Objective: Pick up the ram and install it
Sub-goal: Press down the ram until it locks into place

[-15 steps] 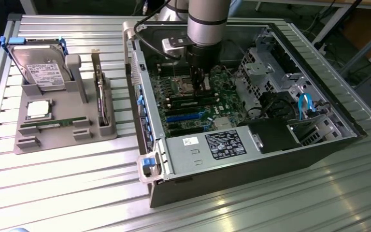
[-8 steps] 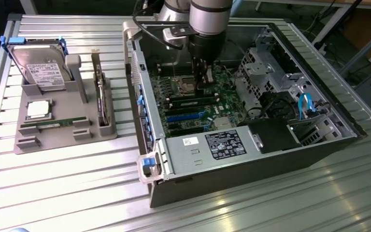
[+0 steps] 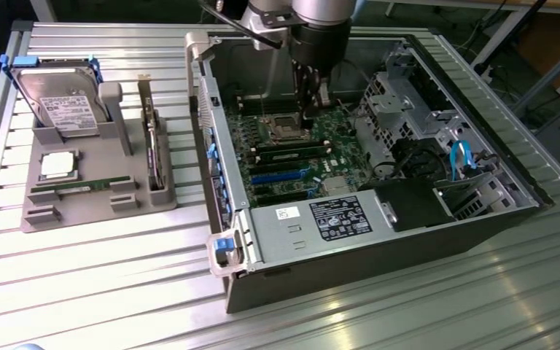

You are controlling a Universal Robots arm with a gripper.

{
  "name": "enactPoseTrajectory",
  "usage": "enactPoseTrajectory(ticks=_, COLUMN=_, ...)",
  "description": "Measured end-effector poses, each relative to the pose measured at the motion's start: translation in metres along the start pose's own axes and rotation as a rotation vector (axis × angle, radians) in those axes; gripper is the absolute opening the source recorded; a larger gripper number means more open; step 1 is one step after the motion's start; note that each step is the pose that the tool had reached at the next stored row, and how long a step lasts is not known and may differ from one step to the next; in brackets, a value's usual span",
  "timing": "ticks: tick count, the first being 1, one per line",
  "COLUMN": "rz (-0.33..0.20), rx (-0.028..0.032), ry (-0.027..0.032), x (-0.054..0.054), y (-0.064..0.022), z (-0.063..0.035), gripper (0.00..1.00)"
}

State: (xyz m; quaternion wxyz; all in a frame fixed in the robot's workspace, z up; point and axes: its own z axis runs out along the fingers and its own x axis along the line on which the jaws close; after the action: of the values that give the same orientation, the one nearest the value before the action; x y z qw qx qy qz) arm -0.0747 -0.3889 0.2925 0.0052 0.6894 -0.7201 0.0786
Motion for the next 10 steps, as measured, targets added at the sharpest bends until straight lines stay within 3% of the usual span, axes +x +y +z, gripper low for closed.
enactPoseTrajectory(ticks=10, rz=0.000, rx=0.0001, ry=-0.0002, x=0.0005, y=-0.0005, z=-0.0043, gripper=0.11)
